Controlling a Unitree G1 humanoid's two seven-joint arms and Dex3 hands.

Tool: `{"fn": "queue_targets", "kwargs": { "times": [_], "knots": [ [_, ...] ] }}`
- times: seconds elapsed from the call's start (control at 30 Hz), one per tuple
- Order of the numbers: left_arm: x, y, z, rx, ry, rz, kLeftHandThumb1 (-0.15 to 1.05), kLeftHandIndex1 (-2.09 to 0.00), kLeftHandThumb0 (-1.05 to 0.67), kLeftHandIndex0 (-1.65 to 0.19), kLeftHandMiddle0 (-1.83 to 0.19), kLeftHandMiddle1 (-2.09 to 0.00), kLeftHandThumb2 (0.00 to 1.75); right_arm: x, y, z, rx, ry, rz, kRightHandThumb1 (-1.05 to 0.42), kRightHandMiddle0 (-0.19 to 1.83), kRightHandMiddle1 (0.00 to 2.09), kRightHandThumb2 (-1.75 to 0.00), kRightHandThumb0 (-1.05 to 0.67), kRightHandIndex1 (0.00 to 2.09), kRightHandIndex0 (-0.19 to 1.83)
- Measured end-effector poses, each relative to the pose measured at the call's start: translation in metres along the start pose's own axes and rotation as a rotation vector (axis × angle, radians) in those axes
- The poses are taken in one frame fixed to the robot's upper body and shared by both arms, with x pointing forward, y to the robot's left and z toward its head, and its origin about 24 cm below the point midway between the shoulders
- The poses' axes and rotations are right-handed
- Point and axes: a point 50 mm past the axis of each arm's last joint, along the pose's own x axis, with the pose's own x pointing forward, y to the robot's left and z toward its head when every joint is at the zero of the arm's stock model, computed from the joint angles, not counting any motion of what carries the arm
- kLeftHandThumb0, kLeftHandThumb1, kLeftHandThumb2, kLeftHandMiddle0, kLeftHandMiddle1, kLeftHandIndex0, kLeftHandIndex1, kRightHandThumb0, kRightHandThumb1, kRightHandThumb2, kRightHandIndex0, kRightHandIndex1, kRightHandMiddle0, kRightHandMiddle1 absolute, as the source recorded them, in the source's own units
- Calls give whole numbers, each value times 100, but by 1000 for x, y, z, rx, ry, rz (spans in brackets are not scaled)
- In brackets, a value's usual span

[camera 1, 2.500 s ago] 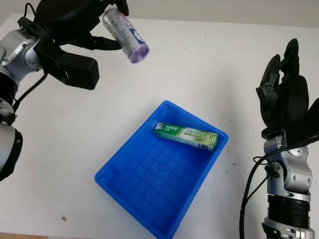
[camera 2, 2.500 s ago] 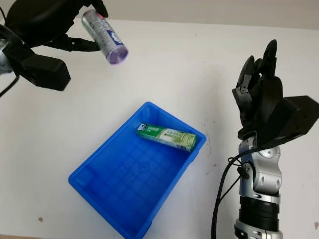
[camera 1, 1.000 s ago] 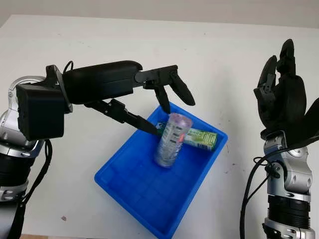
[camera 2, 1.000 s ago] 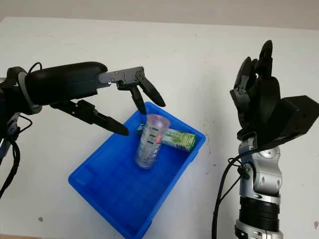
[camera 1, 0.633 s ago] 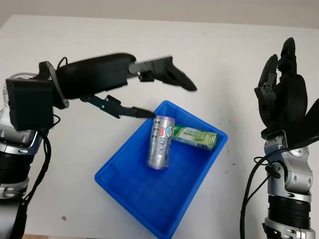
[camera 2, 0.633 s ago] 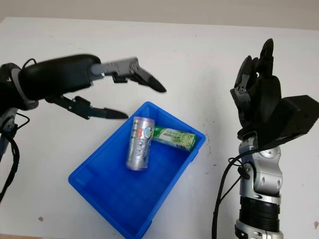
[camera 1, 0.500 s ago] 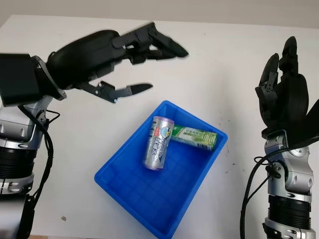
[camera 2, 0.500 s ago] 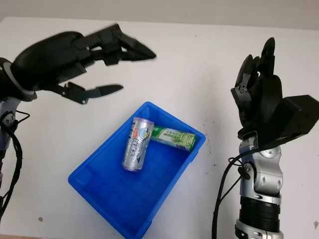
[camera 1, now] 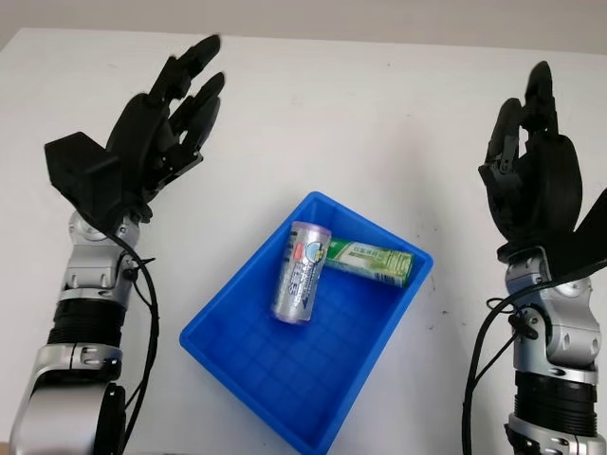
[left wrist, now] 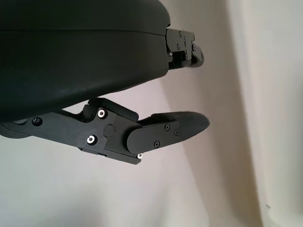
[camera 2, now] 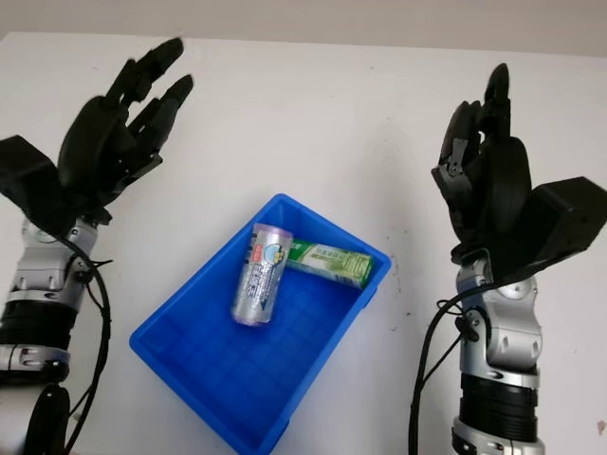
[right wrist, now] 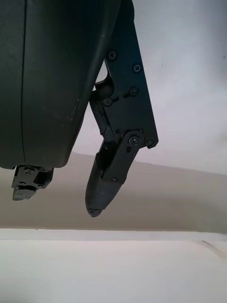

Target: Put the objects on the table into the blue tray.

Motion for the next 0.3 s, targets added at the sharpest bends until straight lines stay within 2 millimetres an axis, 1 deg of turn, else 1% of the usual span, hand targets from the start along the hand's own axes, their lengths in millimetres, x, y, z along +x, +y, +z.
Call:
{"fn": "queue_targets", "kwargs": {
  "times": [0.1,0.17,0.3],
  "knots": [
    [-3,0,-14,-32,67,-15,105,0,-73,19,19,0,72,1,3,-3,9,25,20,-105,-19,0,-79,-72,0,-19],
    [-4,-1,-17,-55,84,-27,105,0,-77,19,19,0,73,1,4,-4,23,33,23,-105,-19,0,-78,-71,0,-19],
    [-4,-3,-16,-88,84,-40,105,0,-79,19,19,0,70,-2,10,-9,46,45,25,-105,-19,0,-80,-72,0,-19]
  ]
}}
